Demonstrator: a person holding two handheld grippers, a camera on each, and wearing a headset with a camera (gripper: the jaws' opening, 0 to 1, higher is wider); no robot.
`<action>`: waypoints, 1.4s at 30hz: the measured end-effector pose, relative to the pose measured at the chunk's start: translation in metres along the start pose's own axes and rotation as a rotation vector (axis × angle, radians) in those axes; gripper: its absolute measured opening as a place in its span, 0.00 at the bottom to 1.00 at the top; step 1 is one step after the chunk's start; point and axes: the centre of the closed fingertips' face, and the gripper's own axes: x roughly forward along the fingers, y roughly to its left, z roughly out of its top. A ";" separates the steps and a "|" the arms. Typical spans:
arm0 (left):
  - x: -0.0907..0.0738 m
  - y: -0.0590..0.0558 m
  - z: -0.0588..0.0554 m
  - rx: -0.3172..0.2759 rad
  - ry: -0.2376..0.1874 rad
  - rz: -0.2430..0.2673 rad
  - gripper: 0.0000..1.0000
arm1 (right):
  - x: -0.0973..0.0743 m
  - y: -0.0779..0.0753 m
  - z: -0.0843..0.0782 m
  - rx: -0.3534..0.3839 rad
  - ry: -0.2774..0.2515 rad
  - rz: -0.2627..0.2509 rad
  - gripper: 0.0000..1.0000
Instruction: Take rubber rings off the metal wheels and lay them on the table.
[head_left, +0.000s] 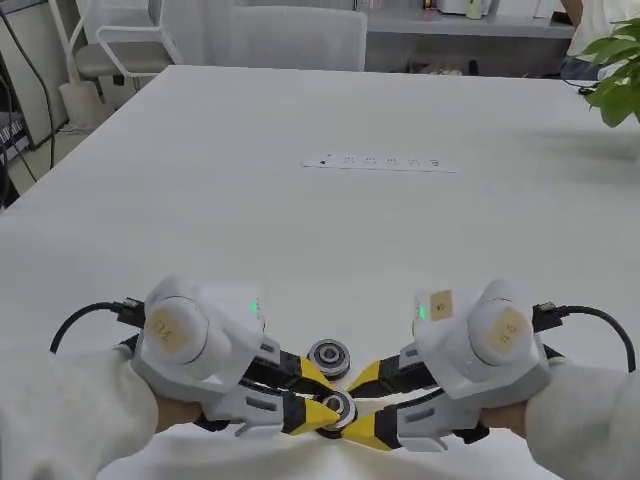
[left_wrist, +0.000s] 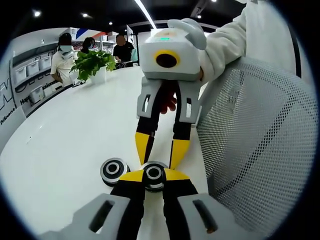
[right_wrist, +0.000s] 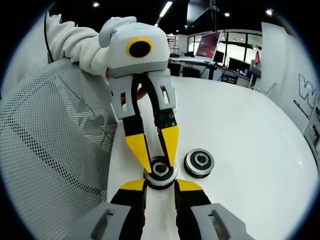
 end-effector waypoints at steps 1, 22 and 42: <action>0.000 0.000 0.000 0.000 -0.001 0.000 0.08 | 0.000 0.000 0.000 0.005 0.002 0.001 0.19; 0.000 0.001 0.000 -0.010 -0.016 0.005 0.08 | -0.003 -0.003 -0.008 0.011 0.036 -0.009 0.03; -0.001 0.004 -0.001 -0.025 -0.013 0.019 0.07 | -0.004 -0.012 -0.008 0.396 0.015 -0.048 0.00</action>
